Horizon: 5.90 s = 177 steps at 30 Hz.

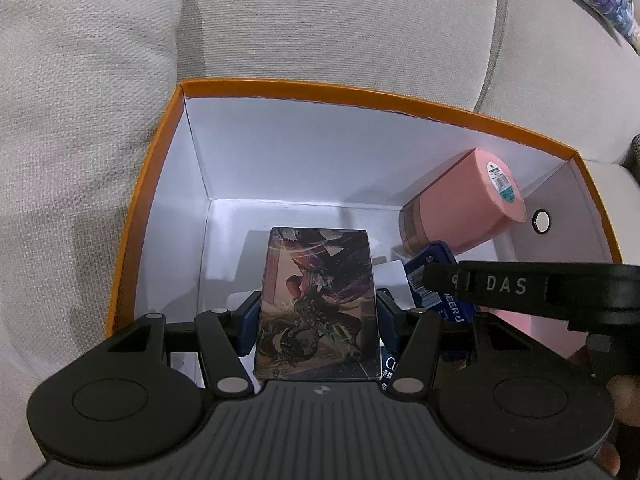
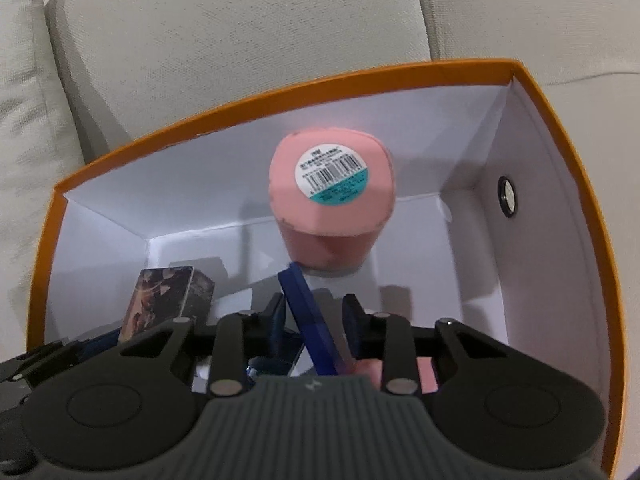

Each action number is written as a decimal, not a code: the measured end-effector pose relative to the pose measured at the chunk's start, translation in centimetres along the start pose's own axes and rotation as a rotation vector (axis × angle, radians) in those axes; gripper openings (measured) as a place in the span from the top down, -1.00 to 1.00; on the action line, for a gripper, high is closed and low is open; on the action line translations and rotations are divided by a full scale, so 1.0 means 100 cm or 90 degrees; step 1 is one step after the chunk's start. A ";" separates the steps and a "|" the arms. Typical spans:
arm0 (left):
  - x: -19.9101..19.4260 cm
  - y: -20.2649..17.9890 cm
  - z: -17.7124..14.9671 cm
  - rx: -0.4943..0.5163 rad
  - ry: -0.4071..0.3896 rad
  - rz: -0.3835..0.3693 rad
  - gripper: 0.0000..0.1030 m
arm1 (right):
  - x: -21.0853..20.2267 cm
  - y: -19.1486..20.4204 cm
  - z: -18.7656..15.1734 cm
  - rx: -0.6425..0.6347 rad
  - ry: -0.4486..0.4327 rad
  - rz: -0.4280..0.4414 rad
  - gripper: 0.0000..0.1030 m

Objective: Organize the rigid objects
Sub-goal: 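Lower the card box with the left tool while the right tool lowers the SUPER DEER box, then open both tools to release the boxes in the shoebox, then withdraw both tools from the shoebox toward the tape measure and plaid case, then grasp the yellow tape measure with the left tool while the right tool grasps the plaid case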

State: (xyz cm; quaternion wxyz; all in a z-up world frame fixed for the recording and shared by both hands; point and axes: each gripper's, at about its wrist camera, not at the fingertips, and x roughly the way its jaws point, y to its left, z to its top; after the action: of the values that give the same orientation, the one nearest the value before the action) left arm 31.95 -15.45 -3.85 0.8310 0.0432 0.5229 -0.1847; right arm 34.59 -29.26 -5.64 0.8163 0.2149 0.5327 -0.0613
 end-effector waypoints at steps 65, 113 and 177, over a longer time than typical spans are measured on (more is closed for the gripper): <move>-0.132 -0.008 -0.014 0.016 -0.066 0.032 -0.60 | -0.117 0.038 -0.056 -0.135 -0.054 0.024 -0.28; -0.199 -0.019 -0.173 0.083 -0.084 0.085 -0.69 | -0.114 0.008 -0.230 -0.202 0.077 -0.091 -0.70; -0.143 0.097 -0.172 -0.164 0.042 0.055 -0.69 | -0.029 0.022 -0.167 -0.434 0.045 0.090 -0.98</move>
State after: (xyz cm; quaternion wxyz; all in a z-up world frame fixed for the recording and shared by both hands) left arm 15.18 1.88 -0.15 0.8191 -0.0352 0.5671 -0.0790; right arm 19.96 -20.70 -8.06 0.8245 -0.0319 0.5341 0.1843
